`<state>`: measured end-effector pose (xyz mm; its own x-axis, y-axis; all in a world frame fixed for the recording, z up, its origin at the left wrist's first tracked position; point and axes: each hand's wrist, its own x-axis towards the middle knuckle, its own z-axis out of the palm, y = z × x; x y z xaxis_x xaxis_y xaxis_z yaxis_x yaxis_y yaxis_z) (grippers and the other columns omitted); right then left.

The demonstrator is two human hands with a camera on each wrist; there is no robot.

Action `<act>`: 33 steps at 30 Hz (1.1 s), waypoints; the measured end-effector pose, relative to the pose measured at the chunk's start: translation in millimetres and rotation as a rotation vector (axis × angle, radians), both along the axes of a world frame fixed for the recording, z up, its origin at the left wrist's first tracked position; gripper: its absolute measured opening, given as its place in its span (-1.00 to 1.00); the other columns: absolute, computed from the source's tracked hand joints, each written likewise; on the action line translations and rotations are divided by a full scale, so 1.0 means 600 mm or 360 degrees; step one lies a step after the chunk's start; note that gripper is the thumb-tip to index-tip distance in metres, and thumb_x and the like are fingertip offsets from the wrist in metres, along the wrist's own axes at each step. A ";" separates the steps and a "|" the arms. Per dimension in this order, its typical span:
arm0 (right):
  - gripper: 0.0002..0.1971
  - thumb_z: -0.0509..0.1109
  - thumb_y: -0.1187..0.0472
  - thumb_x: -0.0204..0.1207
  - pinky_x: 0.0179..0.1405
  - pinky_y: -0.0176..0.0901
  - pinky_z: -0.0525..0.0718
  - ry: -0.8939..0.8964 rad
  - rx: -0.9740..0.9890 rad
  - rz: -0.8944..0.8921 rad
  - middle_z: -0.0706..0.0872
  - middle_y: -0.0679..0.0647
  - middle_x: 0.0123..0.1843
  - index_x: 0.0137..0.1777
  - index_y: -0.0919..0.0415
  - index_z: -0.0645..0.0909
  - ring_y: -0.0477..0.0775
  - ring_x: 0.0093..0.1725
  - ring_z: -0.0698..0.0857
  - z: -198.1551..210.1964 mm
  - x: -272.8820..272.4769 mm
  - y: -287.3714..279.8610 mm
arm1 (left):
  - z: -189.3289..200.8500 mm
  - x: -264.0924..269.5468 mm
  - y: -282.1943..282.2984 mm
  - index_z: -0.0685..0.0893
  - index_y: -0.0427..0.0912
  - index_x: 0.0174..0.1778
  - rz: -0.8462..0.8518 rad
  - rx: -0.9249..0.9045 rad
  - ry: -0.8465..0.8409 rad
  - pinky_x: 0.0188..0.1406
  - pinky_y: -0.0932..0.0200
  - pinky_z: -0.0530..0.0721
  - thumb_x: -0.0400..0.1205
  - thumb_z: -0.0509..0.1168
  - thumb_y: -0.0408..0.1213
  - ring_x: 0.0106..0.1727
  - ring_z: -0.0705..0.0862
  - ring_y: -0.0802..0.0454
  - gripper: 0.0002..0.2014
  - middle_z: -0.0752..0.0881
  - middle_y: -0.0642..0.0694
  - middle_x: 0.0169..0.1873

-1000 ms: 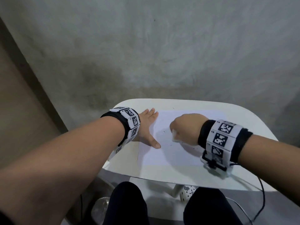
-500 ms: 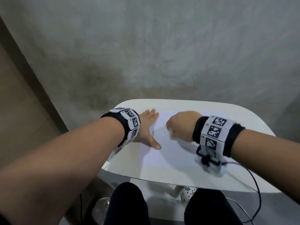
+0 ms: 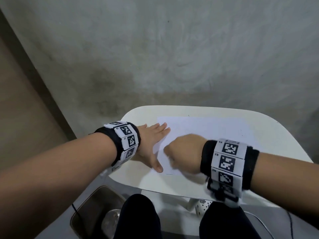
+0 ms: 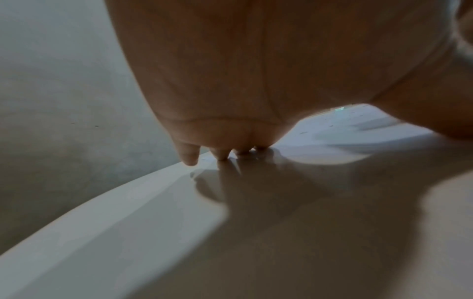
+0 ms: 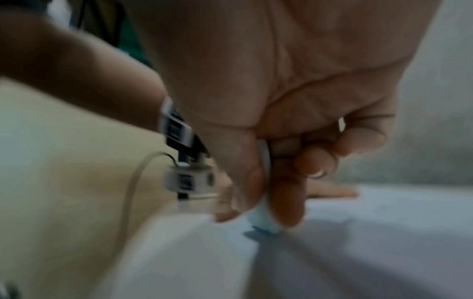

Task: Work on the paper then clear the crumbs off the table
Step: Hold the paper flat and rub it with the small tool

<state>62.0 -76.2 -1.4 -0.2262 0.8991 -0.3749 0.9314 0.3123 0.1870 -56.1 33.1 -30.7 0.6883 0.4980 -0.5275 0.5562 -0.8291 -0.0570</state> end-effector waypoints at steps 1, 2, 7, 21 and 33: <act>-0.88 0.27 0.19 0.57 -0.43 -0.22 0.37 0.0042 -0.0074 0.0005 0.52 -0.08 -0.36 -0.22 0.08 0.51 0.04 -0.29 0.55 0.001 -0.004 -0.001 | 0.000 0.000 0.000 -0.48 -0.03 0.65 0.0000 0.0005 0.0004 0.67 -0.13 -0.25 0.32 0.40 0.45 0.68 -0.38 0.06 0.36 -0.48 0.03 0.63; -0.89 0.26 0.17 0.57 -0.43 -0.23 0.38 0.0027 -0.0079 -0.0052 0.57 -0.06 -0.33 -0.18 0.11 0.55 0.05 -0.26 0.57 0.008 0.002 0.008 | 0.001 0.001 0.000 -0.48 -0.03 0.64 0.0000 0.0004 0.0013 0.67 -0.12 -0.25 0.32 0.40 0.45 0.68 -0.38 0.06 0.36 -0.48 0.02 0.63; -0.86 0.23 0.17 0.57 -0.17 -0.16 0.50 -0.0097 0.0131 -0.0219 0.66 -0.05 -0.19 -0.02 0.11 0.63 0.12 -0.08 0.67 0.018 0.024 0.028 | 0.004 0.001 -0.001 -0.49 -0.02 0.64 0.0013 0.0000 0.0038 0.65 -0.11 -0.27 0.31 0.39 0.46 0.67 -0.38 0.06 0.36 -0.49 0.03 0.63; -0.74 0.24 0.10 0.61 -0.19 -0.18 0.45 0.0040 -0.0062 -0.0174 0.71 -0.01 -0.04 0.21 0.15 0.61 0.13 -0.01 0.65 0.006 0.012 0.033 | 0.003 0.003 -0.001 -0.49 -0.04 0.64 0.0018 0.0001 0.0041 0.64 -0.10 -0.26 0.32 0.41 0.44 0.67 -0.39 0.04 0.37 -0.49 0.02 0.63; -0.91 0.23 0.11 0.60 -0.08 -0.10 0.40 -0.0140 0.0138 -0.0302 0.56 -0.09 -0.25 -0.12 0.06 0.40 0.14 -0.03 0.61 0.024 0.027 0.050 | -0.001 0.000 0.004 -0.49 0.00 0.64 0.0035 -0.0038 0.0016 0.64 -0.12 -0.27 0.29 0.43 0.44 0.67 -0.40 0.07 0.38 -0.49 0.04 0.63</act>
<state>78.4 -46.0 12.7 -0.0199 0.9522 -0.3049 0.9509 0.1122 0.2885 -56.0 35.4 -31.6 0.6718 0.5002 -0.5463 0.5739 -0.8178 -0.0431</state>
